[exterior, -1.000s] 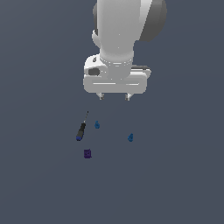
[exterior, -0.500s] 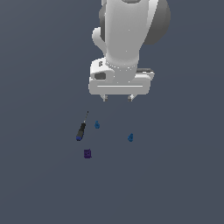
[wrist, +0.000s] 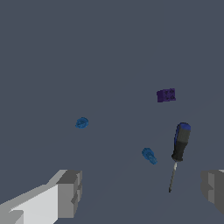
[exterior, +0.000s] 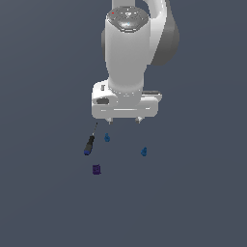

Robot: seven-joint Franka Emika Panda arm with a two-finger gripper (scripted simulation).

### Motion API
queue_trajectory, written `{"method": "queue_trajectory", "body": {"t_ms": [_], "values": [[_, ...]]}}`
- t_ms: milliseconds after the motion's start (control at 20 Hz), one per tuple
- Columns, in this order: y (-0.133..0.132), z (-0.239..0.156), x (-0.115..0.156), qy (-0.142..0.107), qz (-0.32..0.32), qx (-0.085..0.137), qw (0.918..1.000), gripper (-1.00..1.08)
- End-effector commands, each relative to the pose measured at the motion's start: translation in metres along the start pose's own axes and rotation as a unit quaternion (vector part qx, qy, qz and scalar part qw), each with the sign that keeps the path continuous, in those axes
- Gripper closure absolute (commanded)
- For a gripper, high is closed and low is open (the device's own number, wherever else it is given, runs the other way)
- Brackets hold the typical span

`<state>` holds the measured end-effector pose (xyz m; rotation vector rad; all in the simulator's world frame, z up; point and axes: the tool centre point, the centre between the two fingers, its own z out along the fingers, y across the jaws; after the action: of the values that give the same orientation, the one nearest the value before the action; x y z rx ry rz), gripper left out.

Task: Pick up a designated object from a clutter of objects.

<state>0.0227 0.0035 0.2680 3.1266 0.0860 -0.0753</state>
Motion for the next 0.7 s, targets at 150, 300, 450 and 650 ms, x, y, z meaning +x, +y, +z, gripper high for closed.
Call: {"method": "queue_trajectory", "body": {"t_ms": [150, 300, 450, 650], "values": [[0.024, 0.033, 0.027, 0.005, -0.013, 0.004, 0.9999, -0.92], [0.041, 0.058, 0.042, 0.008, -0.022, 0.006, 0.9997, -0.92], [0.059, 0.084, 0.056, 0.012, -0.030, 0.007, 0.9994, -0.92], [0.083, 0.119, 0.071, 0.016, -0.042, 0.007, 0.9990, -0.92]]}}
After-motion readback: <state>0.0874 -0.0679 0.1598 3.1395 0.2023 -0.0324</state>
